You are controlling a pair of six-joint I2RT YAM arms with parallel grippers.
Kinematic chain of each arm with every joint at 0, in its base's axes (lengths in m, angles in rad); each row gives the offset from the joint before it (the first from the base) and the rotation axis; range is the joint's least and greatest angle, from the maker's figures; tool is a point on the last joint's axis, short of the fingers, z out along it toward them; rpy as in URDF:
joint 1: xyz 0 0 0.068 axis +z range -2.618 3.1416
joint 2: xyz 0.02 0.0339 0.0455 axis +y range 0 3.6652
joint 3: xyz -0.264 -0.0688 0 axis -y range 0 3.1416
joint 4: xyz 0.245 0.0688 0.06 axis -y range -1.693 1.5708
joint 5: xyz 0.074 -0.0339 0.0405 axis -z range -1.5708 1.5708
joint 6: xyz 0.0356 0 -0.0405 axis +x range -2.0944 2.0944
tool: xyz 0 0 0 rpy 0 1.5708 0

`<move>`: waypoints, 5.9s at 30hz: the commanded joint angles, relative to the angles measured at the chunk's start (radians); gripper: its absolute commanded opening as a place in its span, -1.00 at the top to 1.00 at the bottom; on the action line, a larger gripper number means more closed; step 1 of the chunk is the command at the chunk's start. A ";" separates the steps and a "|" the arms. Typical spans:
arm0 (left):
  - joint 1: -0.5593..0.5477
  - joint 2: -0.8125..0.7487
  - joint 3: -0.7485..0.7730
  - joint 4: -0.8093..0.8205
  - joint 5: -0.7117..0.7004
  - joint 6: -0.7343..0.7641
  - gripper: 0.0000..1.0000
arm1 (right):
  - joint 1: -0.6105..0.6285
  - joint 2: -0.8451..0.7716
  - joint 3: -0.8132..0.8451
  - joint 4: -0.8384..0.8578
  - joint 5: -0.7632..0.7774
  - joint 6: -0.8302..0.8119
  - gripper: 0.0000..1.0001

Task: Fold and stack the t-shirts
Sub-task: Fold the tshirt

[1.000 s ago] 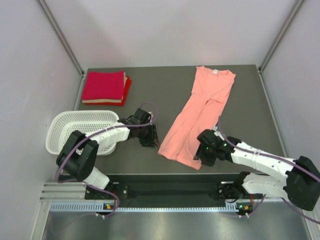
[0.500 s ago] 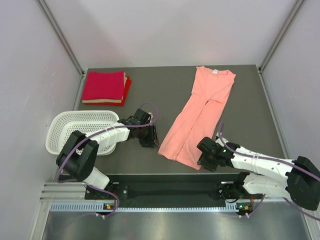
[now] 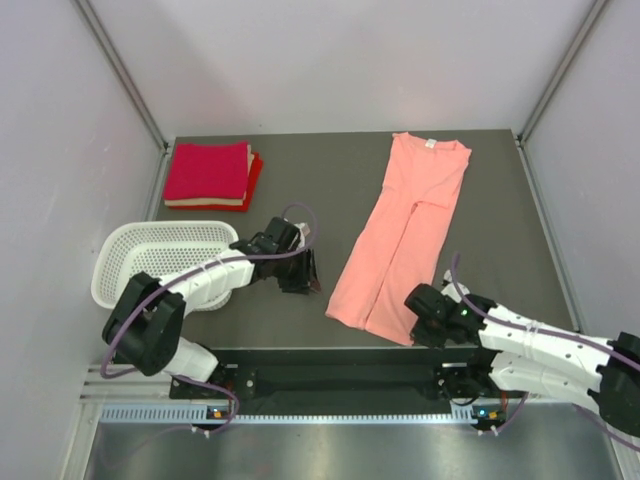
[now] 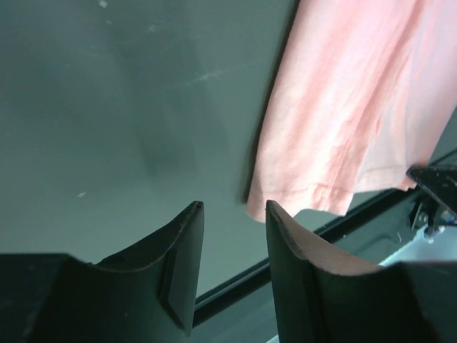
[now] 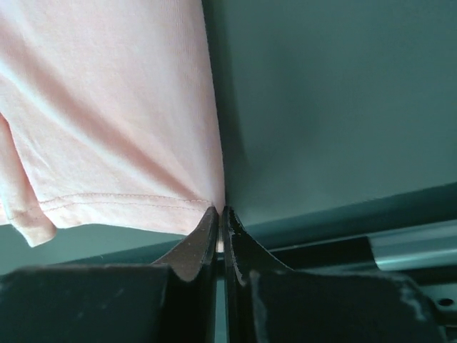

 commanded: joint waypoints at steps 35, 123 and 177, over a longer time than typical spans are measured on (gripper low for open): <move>-0.093 0.153 -0.138 0.293 0.234 -0.140 0.11 | 0.020 -0.098 0.054 -0.215 0.041 -0.023 1.00; 0.149 1.136 1.350 0.449 0.463 -0.340 1.00 | -0.921 0.583 0.566 0.568 -0.206 -0.999 0.98; 0.073 0.701 0.625 0.129 0.326 0.101 1.00 | -0.981 0.244 0.369 0.181 -0.421 -0.982 0.22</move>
